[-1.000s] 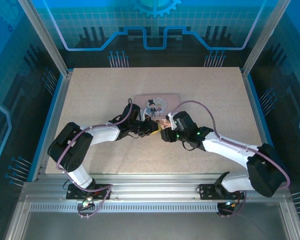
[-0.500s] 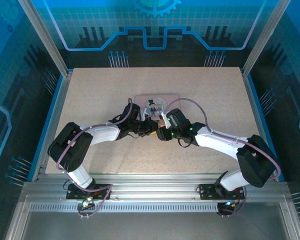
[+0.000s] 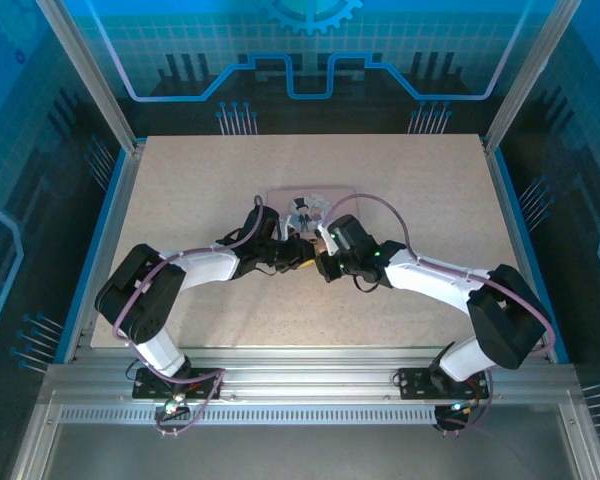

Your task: Unlock a padlock with a key

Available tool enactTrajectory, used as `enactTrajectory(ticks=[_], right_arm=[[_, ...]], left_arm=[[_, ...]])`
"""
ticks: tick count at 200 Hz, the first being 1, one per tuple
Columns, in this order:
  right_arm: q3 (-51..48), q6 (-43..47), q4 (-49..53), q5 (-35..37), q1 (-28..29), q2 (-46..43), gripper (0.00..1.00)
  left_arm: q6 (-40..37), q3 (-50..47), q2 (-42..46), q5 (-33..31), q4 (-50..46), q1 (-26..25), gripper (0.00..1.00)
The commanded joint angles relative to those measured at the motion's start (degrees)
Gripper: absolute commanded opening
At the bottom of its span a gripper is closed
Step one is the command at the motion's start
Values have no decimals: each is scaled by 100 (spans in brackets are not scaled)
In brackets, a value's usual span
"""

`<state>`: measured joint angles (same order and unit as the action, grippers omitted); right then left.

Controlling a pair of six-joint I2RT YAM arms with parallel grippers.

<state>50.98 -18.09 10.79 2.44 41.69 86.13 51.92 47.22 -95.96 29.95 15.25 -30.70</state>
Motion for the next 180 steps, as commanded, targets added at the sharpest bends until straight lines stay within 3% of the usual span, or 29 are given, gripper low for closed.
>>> enactTrajectory(ticks=[1, 53, 69, 104, 180], right_arm=[[70, 10, -50, -26, 52, 103, 0], [-230, -177, -409, -439, -74, 18, 0], [-235, -186, -379, -413, -80, -42, 20], [-267, -180, -351, -287, -82, -271, 31], [-172, -19, -129, 8, -36, -52, 32]], left_arm=[[70, 117, 208, 375, 247, -42, 13], [54, 4, 271, 355, 290, 2, 13], [39, -17, 273, 353, 293, 2, 13], [59, -54, 254, 377, 355, 11, 13], [95, -56, 262, 425, 416, 11, 13]])
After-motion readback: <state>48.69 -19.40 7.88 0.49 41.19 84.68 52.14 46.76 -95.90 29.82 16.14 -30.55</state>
